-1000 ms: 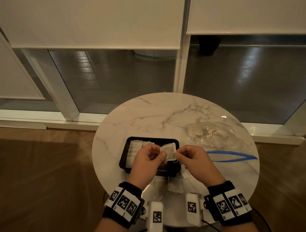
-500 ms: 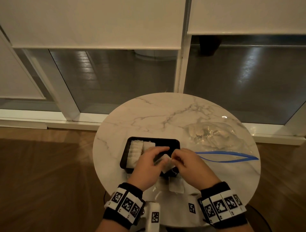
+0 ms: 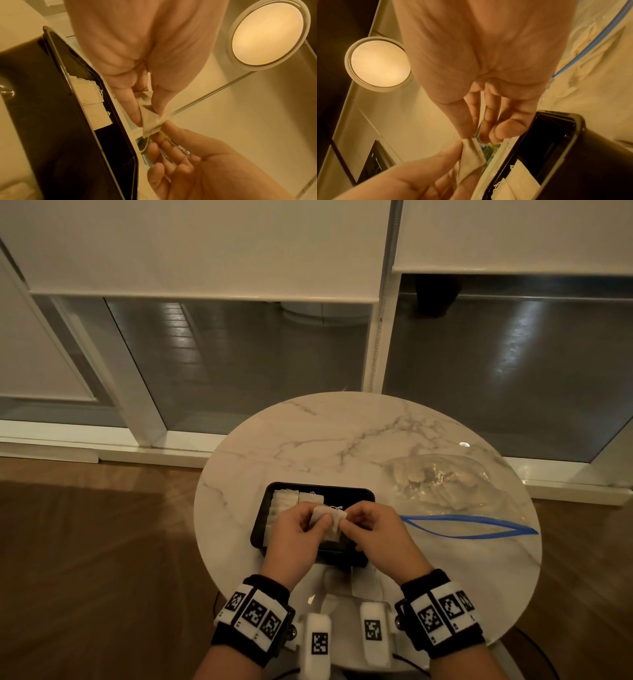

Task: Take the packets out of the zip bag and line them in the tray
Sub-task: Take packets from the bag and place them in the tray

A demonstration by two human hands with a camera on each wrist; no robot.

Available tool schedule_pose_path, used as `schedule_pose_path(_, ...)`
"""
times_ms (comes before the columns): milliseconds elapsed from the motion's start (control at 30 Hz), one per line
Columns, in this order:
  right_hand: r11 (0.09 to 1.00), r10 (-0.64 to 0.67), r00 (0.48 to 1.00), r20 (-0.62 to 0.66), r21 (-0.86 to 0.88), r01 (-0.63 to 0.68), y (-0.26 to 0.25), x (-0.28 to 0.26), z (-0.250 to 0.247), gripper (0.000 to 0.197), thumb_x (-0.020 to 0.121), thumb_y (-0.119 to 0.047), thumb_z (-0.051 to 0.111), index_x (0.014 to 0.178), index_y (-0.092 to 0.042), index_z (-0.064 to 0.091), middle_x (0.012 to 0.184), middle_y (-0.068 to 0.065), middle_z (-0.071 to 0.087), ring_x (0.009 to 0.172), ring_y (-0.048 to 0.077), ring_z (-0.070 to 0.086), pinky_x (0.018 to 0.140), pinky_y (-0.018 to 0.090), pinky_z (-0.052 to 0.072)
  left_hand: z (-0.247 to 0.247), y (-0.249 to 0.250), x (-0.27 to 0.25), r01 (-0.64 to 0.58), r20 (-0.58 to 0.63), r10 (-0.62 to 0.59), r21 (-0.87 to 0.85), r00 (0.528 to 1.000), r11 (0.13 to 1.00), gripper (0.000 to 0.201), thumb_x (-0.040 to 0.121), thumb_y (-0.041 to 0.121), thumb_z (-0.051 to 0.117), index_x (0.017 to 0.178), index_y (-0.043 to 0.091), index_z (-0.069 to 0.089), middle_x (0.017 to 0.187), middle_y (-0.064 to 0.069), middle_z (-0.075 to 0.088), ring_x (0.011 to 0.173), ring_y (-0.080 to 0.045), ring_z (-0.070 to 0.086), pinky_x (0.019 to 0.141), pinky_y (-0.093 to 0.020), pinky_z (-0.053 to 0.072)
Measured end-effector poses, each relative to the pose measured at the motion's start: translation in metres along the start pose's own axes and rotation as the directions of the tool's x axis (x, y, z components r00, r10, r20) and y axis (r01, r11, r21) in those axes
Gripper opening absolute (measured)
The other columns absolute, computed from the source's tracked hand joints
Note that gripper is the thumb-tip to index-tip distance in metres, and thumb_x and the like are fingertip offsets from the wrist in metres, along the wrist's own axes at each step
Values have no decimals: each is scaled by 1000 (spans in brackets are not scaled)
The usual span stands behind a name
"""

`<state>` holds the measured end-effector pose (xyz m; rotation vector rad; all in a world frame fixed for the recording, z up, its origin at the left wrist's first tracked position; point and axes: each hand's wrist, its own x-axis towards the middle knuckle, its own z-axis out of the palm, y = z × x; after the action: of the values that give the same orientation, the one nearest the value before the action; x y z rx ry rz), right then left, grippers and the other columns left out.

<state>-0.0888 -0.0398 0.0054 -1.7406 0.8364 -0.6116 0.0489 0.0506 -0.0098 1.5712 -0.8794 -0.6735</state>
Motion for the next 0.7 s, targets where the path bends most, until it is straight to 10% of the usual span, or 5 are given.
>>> schedule_pose_path(200,994,82,996,42,-77,-79,7,20,17,5,90,-22,71,85,-24,71,77,-2,73,69,7,67,62,24,52,-12,-4,3,32,-87,-31,2,996,999,17,93,12,70,108,21,73,100,6,76,98,-9,71,93,-36,58)
schedule_pose_path(433,930,324,946,-10,-178,-320,17,71,30,13,90,-15,72,78,-14,67,71,6,71,61,16,68,72,35,63,-46,-22,4,186,-236,-61,556,970,810,62,82,16,79,138,27,55,136,5,53,130,-18,43,110,-37,41)
schedule_pose_path(700,860,435,899,45,-318,-400,23,111,45,10,78,-3,78,69,-5,73,78,19,74,85,33,75,75,50,62,-51,-21,3,257,-222,-162,514,961,818,70,83,18,79,144,18,47,144,2,46,125,-16,52,105,-28,41)
